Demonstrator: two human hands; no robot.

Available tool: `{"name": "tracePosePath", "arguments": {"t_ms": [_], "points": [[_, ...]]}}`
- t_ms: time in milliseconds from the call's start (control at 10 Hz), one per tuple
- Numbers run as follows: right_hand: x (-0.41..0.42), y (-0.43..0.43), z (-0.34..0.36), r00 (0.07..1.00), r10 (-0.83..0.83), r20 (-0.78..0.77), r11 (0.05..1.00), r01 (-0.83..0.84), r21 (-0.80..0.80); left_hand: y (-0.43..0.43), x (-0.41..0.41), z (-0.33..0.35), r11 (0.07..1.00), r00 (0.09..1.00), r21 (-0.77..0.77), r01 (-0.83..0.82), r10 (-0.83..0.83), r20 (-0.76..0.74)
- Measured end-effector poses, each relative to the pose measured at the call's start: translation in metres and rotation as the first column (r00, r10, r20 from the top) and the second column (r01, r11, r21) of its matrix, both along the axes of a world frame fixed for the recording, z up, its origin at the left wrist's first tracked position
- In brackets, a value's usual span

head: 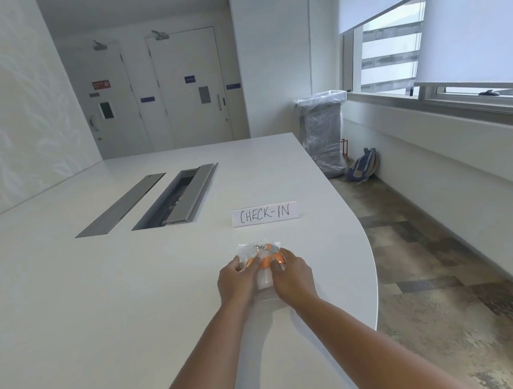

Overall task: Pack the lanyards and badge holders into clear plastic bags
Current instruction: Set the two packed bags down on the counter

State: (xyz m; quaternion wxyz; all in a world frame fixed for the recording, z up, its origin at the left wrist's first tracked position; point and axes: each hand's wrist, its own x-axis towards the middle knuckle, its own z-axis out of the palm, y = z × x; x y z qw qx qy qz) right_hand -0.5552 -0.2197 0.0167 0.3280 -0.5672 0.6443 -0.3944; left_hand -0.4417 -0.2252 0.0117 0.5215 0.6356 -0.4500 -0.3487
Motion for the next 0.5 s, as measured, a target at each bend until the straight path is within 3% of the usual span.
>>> {"name": "tracePosePath", "arguments": {"t_ms": [300, 500], "points": [[-0.004, -0.005, 0.003, 1.000, 0.020, -0.020, 0.999, -0.020, 0.026, -0.009, 0.003, -0.010, 0.999, 0.999, 0.022, -0.032, 0.032, -0.012], [-0.017, -0.005, 0.013, 0.999, 0.005, -0.037, 1.000, -0.005, 0.020, -0.011, 0.011, 0.019, 0.989, 0.988, 0.014, -0.148, 0.147, 0.055]]}}
